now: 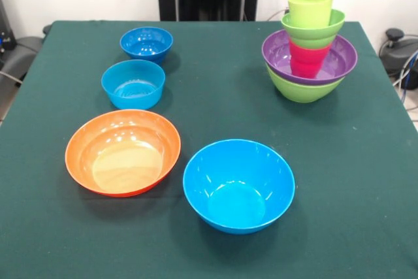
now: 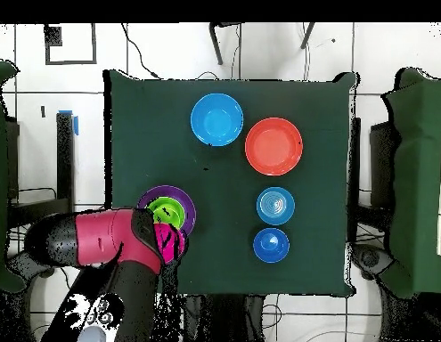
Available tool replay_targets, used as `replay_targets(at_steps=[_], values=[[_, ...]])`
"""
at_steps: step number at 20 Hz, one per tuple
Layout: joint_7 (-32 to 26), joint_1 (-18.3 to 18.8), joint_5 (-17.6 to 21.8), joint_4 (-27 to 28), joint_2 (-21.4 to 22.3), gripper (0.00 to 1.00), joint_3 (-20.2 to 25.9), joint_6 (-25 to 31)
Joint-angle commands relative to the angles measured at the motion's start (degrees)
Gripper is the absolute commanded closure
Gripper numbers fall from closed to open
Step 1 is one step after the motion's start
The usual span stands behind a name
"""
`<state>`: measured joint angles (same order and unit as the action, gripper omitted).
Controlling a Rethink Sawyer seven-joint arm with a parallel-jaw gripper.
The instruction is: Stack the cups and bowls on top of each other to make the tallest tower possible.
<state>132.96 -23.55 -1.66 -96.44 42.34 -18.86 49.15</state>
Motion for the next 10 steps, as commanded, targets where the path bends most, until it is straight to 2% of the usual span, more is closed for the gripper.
replay_targets(at_steps=[1,10], values=[[9.2,0.4,-1.3,3.7,-2.3,1.00,3.3,1.4],[9.0,0.6,-1.1,3.7,-2.6,1.00,3.2,0.4]])
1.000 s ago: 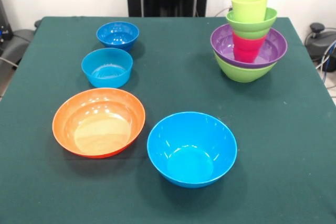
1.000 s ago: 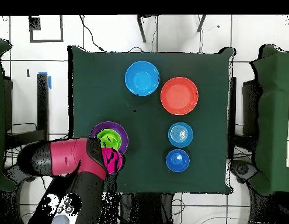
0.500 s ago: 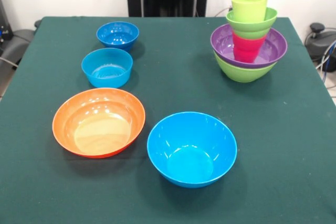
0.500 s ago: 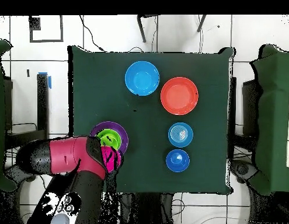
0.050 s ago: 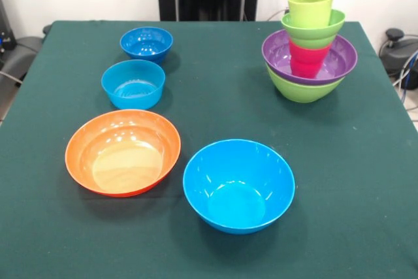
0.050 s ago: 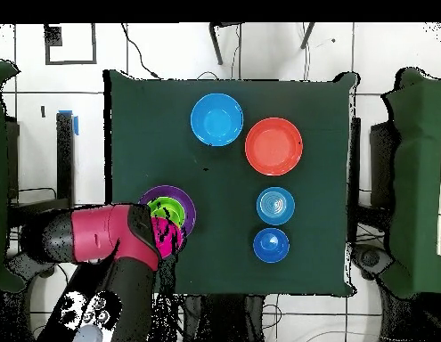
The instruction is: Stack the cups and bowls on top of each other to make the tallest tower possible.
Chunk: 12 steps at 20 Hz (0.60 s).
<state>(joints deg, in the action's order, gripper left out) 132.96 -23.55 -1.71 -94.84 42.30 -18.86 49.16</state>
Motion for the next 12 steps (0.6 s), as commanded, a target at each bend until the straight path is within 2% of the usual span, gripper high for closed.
replay_targets(at_steps=[1,12], values=[[9.1,0.6,-1.0,2.0,-2.7,1.00,3.2,0.1],[9.9,0.0,-0.2,1.8,-3.7,1.00,2.3,-2.0]])
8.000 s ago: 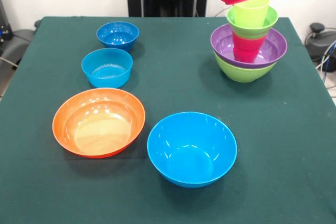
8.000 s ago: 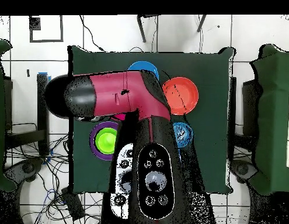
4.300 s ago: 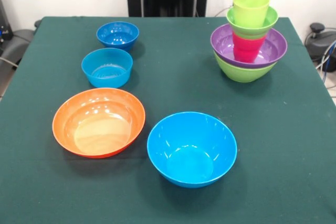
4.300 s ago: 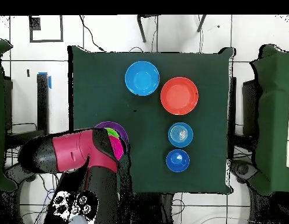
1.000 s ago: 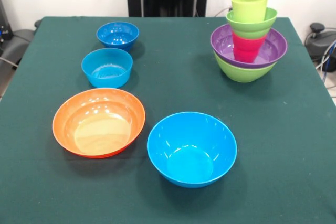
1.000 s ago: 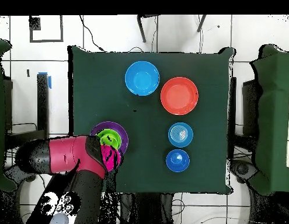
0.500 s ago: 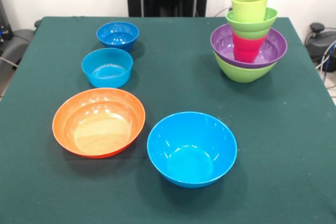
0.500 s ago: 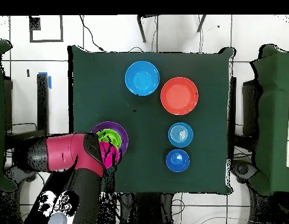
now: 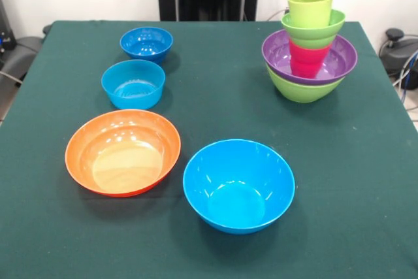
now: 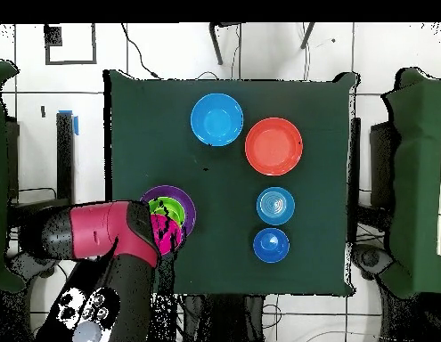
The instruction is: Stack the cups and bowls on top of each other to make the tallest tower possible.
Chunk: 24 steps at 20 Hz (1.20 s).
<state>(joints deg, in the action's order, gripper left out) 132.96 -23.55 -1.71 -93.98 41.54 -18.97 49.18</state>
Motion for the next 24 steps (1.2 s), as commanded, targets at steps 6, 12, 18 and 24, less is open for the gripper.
replay_targets(at_steps=[6,12,18,24], values=[[9.4,-0.3,0.6,0.7,-3.6,1.00,1.5,-3.1],[8.6,-0.4,0.5,-0.3,-3.2,1.00,1.1,-3.8],[8.5,-0.2,0.1,0.1,-3.4,1.00,1.5,-4.3],[8.2,0.4,-0.7,0.5,-3.5,1.00,2.4,-4.9]])
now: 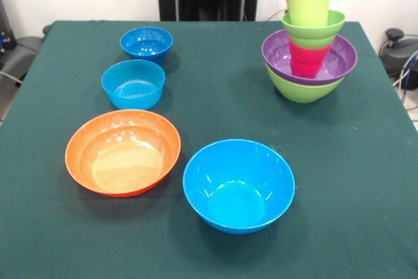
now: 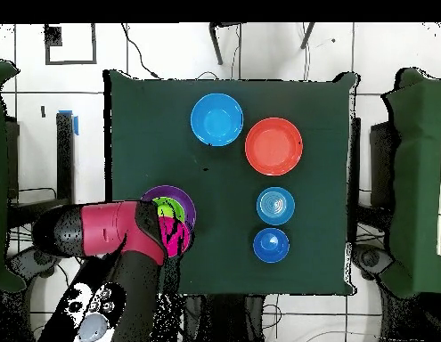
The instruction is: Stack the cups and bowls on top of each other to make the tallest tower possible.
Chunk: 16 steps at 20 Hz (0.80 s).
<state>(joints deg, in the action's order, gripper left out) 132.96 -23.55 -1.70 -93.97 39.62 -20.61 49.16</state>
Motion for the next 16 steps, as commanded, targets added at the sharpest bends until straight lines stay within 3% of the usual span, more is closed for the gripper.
replay_targets(at_steps=[1,16], values=[[8.1,0.5,-0.8,0.7,-1.7,1.00,4.2,-4.8],[6.9,1.7,-2.2,1.1,-1.4,1.00,5.7,-4.9]])
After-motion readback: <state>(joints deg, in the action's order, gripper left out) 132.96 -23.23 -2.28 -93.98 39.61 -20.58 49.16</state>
